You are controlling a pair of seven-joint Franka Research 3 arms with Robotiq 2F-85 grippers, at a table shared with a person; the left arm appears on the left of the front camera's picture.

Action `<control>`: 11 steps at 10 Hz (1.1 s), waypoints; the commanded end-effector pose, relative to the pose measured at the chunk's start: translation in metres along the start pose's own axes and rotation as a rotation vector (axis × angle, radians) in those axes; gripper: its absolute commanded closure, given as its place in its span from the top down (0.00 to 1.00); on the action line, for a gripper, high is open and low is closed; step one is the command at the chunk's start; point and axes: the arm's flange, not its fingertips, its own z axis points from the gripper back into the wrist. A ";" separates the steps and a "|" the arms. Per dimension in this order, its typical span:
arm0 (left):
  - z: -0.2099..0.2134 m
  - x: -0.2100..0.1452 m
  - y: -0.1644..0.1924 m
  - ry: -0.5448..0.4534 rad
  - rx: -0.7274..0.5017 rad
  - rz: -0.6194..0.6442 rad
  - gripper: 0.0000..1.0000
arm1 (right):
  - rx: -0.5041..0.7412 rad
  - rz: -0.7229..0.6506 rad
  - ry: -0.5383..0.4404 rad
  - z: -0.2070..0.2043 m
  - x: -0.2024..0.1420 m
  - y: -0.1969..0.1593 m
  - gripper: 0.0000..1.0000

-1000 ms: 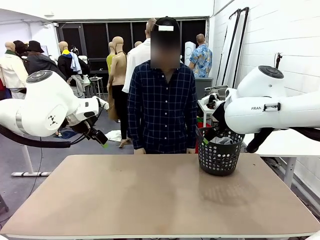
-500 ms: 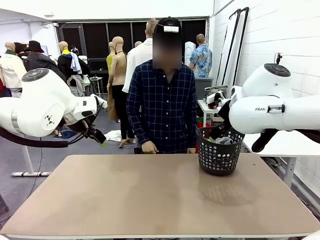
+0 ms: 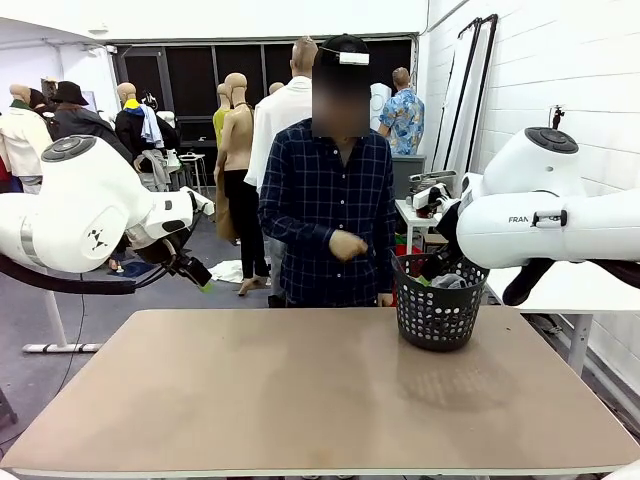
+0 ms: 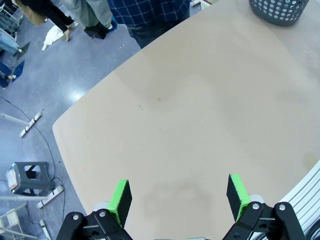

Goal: Fold the training pants.
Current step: Grab both ends of the Training pants handed by a person.

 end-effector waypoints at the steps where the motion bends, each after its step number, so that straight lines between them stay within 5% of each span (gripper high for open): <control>1: 0.000 0.000 0.000 0.000 0.000 -0.003 1.00 | 0.000 0.007 -0.006 0.000 -0.001 -0.001 1.00; 11: 0.000 0.000 0.000 0.000 0.000 -0.003 1.00 | 0.000 0.007 -0.006 0.000 -0.001 -0.001 1.00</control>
